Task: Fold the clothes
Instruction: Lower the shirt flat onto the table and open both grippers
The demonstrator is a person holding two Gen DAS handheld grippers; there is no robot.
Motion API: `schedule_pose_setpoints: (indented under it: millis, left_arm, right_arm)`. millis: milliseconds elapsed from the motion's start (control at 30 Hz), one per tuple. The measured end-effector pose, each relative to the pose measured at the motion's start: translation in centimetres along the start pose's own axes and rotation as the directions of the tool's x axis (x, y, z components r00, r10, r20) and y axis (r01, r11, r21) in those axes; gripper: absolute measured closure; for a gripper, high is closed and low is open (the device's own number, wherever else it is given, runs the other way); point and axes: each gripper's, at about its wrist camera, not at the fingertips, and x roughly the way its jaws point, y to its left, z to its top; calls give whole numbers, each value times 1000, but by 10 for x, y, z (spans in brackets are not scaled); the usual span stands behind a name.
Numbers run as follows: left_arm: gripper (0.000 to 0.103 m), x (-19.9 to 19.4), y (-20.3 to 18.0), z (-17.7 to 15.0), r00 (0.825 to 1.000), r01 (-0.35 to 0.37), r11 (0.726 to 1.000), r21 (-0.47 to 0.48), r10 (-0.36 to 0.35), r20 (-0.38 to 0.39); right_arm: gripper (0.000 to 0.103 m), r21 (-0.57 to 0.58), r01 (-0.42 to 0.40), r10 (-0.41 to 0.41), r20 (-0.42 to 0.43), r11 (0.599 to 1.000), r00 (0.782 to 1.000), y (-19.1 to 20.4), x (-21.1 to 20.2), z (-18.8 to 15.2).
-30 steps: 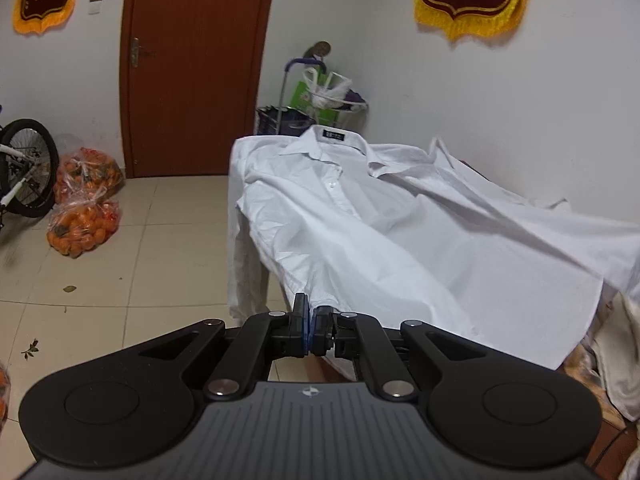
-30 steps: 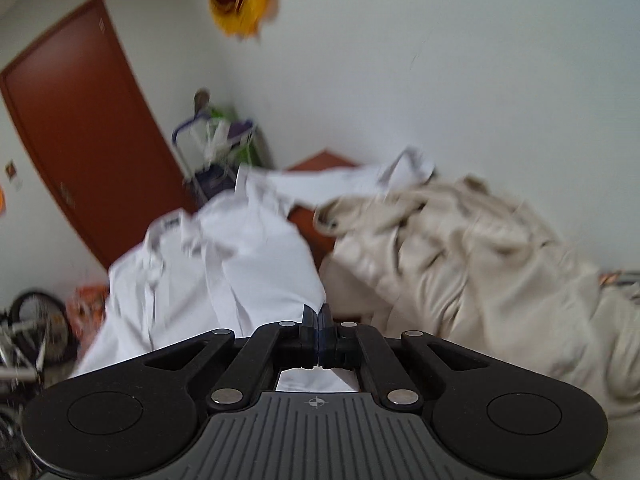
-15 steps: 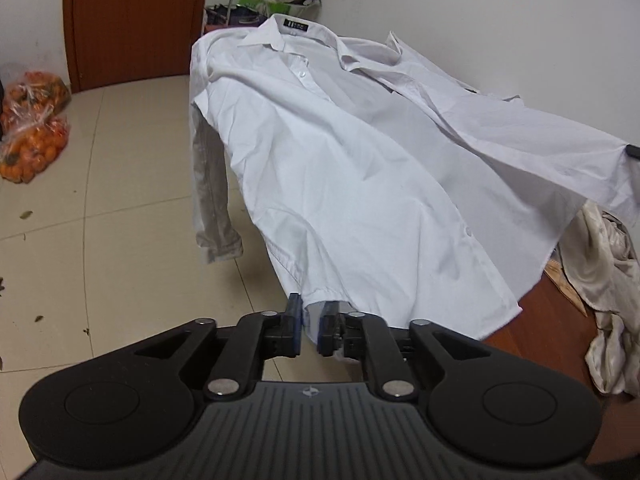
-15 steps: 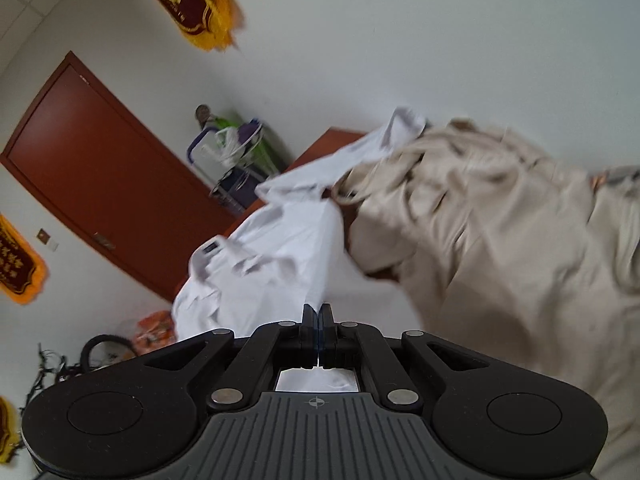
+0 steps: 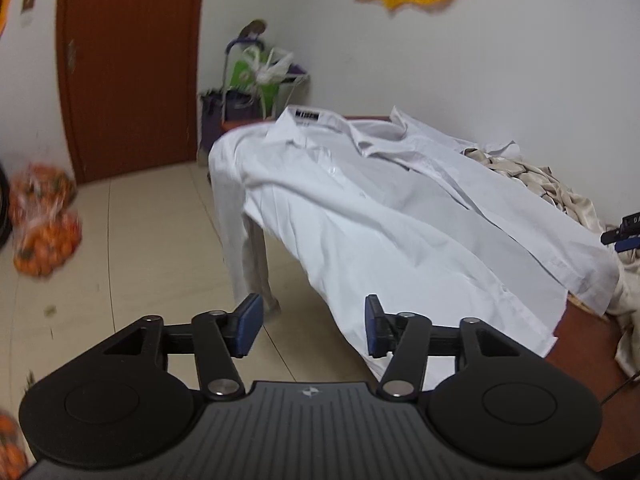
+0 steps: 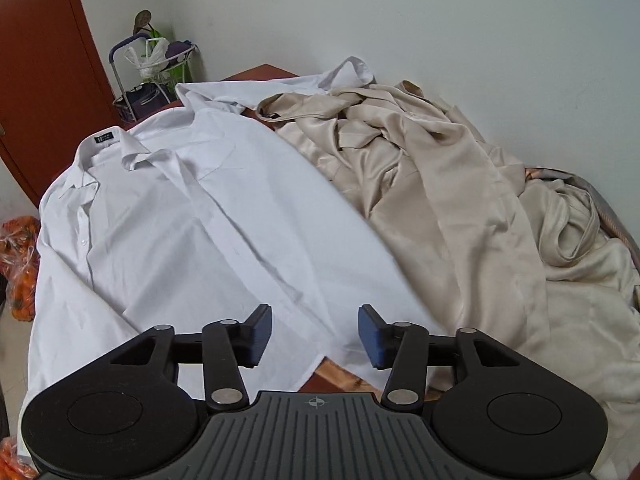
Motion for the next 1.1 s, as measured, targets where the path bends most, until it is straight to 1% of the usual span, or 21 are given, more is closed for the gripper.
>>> schedule_pose_setpoints:
  millis: [33,100,233,300,333,400,567,600,733,867,1000,1100]
  left_arm:
    - [41,4,5,8,1000,5,1000,27,-5,8]
    - [40,16,16,24,1000,11,997,77,-12,15]
    - [38,50,40,62,999,44,989,143,-47,15]
    - [38,70,49,82,998,66,980,188,-69,10]
    - [38,80,53,93,997,78,974,211,-82,10]
    - [38,98,59,113,995,97,963,253,-103,12]
    - [37,138,72,161,986,153,937,313,-165,15]
    - [35,146,73,169,984,162,931,328,-176,15]
    - [33,179,79,188,974,216,914,343,-225,-13]
    - [32,219,81,191,978,206,896,393,-201,-55]
    - [32,263,83,198,980,195,900,391,-169,-101]
    - [32,294,81,207,981,192,890,414,-157,-117]
  right_arm:
    - [45,-4,1,-1,6,1000,1000,5,-2,-4]
    - [43,14,-23,22,15,1000,1000,14,-7,-13]
    - [43,56,-79,77,33,995,996,33,-16,-31]
    - [43,76,-107,104,44,991,994,42,-21,-40]
    - [43,95,-115,111,51,989,992,41,-20,-35]
    - [43,128,-123,115,67,984,991,49,-22,-39]
    - [43,205,-107,97,58,973,994,63,-23,-55]
    - [42,219,-102,91,60,970,994,65,-25,-59]
    - [41,277,-73,57,67,958,996,78,-32,-77]
    - [41,346,-32,9,68,938,998,95,-37,-96]
    - [41,414,9,-40,67,910,997,112,-42,-114]
    - [41,489,35,-69,52,871,996,128,-37,-134]
